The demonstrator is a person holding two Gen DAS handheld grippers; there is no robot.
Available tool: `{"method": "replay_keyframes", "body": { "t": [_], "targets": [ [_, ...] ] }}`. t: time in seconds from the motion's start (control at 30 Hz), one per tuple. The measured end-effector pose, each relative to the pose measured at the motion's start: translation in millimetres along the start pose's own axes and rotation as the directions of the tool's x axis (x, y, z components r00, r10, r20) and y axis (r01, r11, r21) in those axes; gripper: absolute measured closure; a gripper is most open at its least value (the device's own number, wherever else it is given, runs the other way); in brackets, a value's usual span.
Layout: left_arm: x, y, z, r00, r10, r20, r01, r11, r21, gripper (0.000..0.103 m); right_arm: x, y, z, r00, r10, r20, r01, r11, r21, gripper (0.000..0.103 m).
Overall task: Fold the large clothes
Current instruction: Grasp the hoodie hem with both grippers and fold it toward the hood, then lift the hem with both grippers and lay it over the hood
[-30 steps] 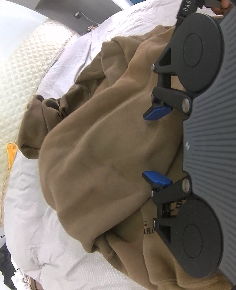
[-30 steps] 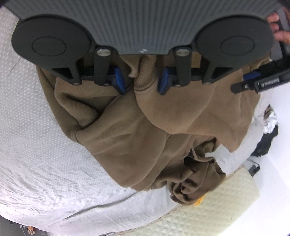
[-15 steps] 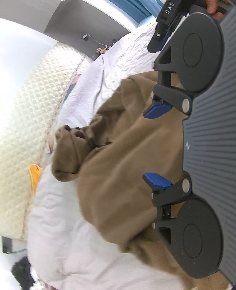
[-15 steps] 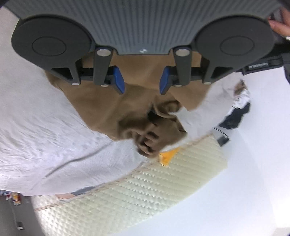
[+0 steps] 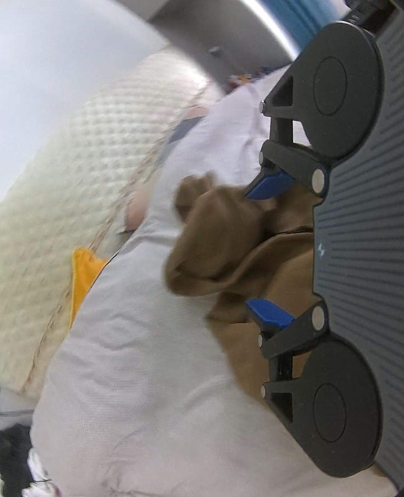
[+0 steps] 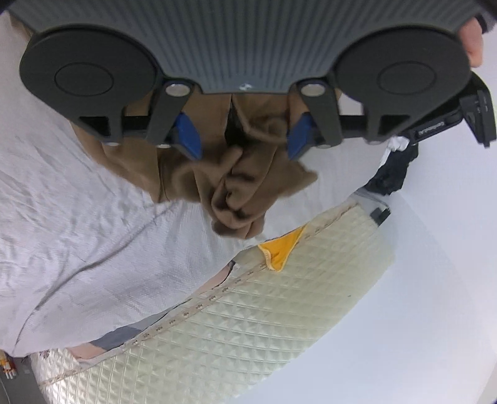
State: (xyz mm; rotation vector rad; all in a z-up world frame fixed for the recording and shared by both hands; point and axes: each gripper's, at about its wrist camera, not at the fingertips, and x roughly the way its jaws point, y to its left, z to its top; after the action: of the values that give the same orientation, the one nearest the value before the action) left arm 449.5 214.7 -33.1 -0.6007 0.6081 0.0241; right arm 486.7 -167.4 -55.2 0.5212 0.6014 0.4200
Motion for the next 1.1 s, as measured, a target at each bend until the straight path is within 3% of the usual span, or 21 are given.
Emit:
{"method": "replay_keyframes", "body": {
  "t": [0.03,0.23,0.33,0.43,0.53,0.63,0.67,0.7,0.73,0.8,0.83,0.9,1.1],
  "targets": [
    [11,7,10,1.0,-0.008,0.009,0.008,1.0,-0.013,0.019,15,-4,8,1.0,0.005,0.002,-0.005,1.0,0.009,0.016],
    [87,44,56,0.999,-0.033,-0.018,0.033,0.999,0.007,0.018,117,-35,44,0.999,0.009,-0.041,-0.004,0.993,0.115,0.016],
    [126,59,70,0.99,-0.122,-0.075,0.117,0.991,-0.067,0.017,162,-43,54,0.997,0.021,-0.075,-0.008,0.986,0.165,0.016],
    [156,65,74,0.966,-0.238,-0.102,0.212,0.953,-0.216,0.018,191,-42,63,0.993,0.087,-0.083,-0.064,0.965,0.255,0.015],
    [179,59,74,0.958,-0.244,-0.148,0.189,0.931,-0.313,0.018,214,-30,71,0.988,0.117,-0.1,-0.085,0.957,0.278,0.016],
    [196,54,73,0.964,-0.203,-0.174,0.126,0.92,-0.372,0.019,241,-13,74,0.978,0.077,-0.194,-0.029,0.971,0.236,0.021],
    [201,53,73,0.968,-0.18,-0.176,0.1,0.915,-0.39,0.026,247,-8,75,0.976,0.045,-0.213,0.003,0.975,0.22,0.022],
    [205,54,73,0.969,-0.171,-0.178,0.085,0.908,-0.409,0.039,251,-3,74,0.975,0.02,-0.222,0.025,0.979,0.202,0.023],
    [207,55,72,0.968,-0.165,-0.188,0.071,0.903,-0.423,0.043,254,0,74,0.972,-0.001,-0.233,0.046,0.981,0.187,0.026],
    [210,55,75,0.969,-0.137,-0.204,0.039,0.905,-0.424,0.072,259,4,73,0.961,-0.057,-0.269,0.104,0.981,0.164,0.053],
    [208,52,76,0.97,-0.114,-0.213,0.02,0.916,-0.4,0.078,260,4,73,0.958,-0.073,-0.277,0.12,0.98,0.159,0.058],
    [198,45,79,0.972,-0.114,-0.208,0.033,0.933,-0.358,0.085,254,7,74,0.957,-0.082,-0.277,0.129,0.98,0.155,0.07],
    [133,16,85,0.974,-0.196,-0.117,0.153,0.942,-0.299,0.087,185,37,81,0.98,-0.067,-0.187,0.078,0.996,0.053,0.072]
  ]
}}
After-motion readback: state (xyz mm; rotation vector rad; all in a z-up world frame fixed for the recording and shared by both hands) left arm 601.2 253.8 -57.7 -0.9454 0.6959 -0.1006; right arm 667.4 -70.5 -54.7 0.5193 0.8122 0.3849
